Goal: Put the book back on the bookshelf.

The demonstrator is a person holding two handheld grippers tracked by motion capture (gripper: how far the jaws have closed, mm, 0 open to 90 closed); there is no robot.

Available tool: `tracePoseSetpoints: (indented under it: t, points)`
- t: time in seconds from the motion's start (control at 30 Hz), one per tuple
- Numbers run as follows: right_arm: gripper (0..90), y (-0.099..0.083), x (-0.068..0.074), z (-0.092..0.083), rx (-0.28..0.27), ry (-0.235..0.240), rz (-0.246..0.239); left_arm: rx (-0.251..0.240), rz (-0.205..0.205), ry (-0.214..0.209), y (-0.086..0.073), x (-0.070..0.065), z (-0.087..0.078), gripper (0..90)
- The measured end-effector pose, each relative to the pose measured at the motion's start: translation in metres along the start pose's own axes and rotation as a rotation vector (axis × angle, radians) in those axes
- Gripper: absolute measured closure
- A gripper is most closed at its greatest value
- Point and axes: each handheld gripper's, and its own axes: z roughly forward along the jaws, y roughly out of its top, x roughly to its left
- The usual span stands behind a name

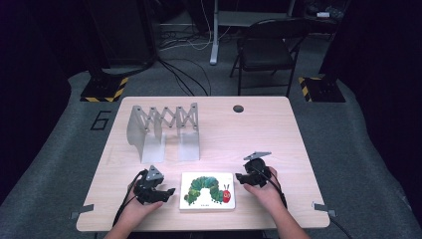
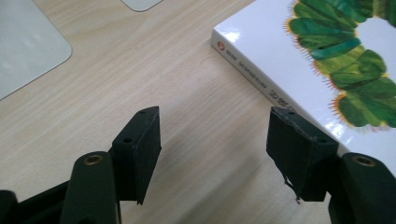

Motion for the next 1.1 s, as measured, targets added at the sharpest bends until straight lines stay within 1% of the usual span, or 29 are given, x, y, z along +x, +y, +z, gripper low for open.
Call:
tracePoseSetpoints:
  t: [0.03,0.1,0.13,0.17,0.2,0.23,0.27,0.3,0.33,0.4,0.43,0.47,0.53,0.57,0.63,0.67,0.7,0.73,0.77,0.8,0.9,0.93,1.0,1.03,1.1]
  points:
    - [50.3,0.001,0.0,-0.002,-0.002,-0.003,-0.018,-0.002,-0.003,-0.009,0.001,-0.002,-0.001,35.0]
    - [51.6,0.004,0.002,-0.006,-0.011,-0.004,-0.02,-0.005,0.003,-0.01,0.004,-0.005,-0.005,35.0]
    - [52.4,0.006,0.003,-0.009,0.0,-0.001,-0.016,-0.002,0.01,-0.014,0.004,-0.006,-0.007,35.0]
    - [53.5,0.008,0.003,-0.011,0.001,0.001,-0.027,-0.013,0.008,-0.021,0.005,-0.008,-0.009,35.0]
    - [54.6,0.011,0.003,-0.014,0.001,0.003,-0.027,-0.01,0.002,-0.025,0.006,-0.009,-0.01,35.0]
    - [55.5,0.013,0.004,-0.016,0.009,0.016,-0.035,-0.009,0.001,-0.028,0.007,-0.009,-0.012,35.0]
    - [55.9,0.016,0.004,-0.018,0.014,0.012,-0.043,-0.013,-0.001,-0.027,0.007,-0.008,-0.013,35.0]
    - [56.2,0.017,0.005,-0.019,0.013,0.001,-0.045,-0.012,-0.009,-0.033,0.009,-0.008,-0.015,35.0]
    - [56.3,0.02,0.006,-0.021,0.017,0.001,-0.054,-0.009,-0.018,-0.035,0.01,-0.008,-0.016,35.0]
    - [56.3,0.024,0.008,-0.022,0.023,0.008,-0.062,-0.012,-0.027,-0.032,0.012,-0.007,-0.019,35.0]
    - [56.9,0.026,0.008,-0.022,0.02,0.013,-0.061,-0.004,-0.027,-0.04,0.014,-0.006,-0.021,35.2]
    - [57.1,0.028,0.01,-0.021,0.026,0.024,-0.049,-0.01,-0.034,-0.036,0.014,-0.007,-0.022,35.8]
    - [56.9,0.03,0.013,-0.021,0.032,0.034,-0.056,-0.006,-0.039,-0.027,0.016,-0.007,-0.023,35.7]
    - [56.7,0.031,0.013,-0.022,0.037,0.035,-0.068,-0.002,-0.042,-0.028,0.017,-0.008,-0.024,35.5]
    - [56.1,0.033,0.017,-0.021,0.036,0.033,-0.081,-0.01,-0.033,-0.024,0.017,-0.01,-0.025,34.9]
    - [56.1,0.033,0.019,-0.021,0.032,0.037,-0.079,-0.006,-0.035,-0.029,0.017,-0.01,-0.025,33.9]
    - [56.3,0.034,0.02,-0.021,0.034,0.038,-0.081,-0.013,-0.043,-0.03,0.016,-0.012,-0.025,33.5]
    - [56.2,0.035,0.02,-0.02,0.035,0.045,-0.085,-0.011,-0.041,-0.033,0.017,-0.014,-0.026,32.5]
    - [56.2,0.036,0.022,-0.019,0.027,0.043,-0.09,-0.02,-0.031,-0.025,0.016,-0.016,-0.027,30.9]
    - [55.9,0.037,0.022,-0.019,0.033,0.046,-0.09,-0.02,-0.035,-0.035,0.015,-0.018,-0.029,29.8]
    - [52.8,0.04,0.026,-0.017,0.039,0.063,-0.083,-0.032,-0.003,-0.034,0.011,-0.025,-0.032,29.1]
    - [51.6,0.041,0.027,-0.017,0.041,0.07,-0.083,-0.039,-0.009,-0.041,0.01,-0.027,-0.032,29.1]
    - [51.2,0.041,0.029,-0.016,0.037,0.084,-0.084,-0.048,-0.001,-0.046,0.007,-0.03,-0.031,29.0]
    - [50.9,0.041,0.029,-0.015,0.035,0.088,-0.083,-0.05,-0.009,-0.06,0.005,-0.032,-0.031,28.8]
    - [50.7,0.039,0.029,-0.012,0.029,0.094,-0.073,-0.055,0.013,-0.074,0.001,-0.034,-0.029,29.6]
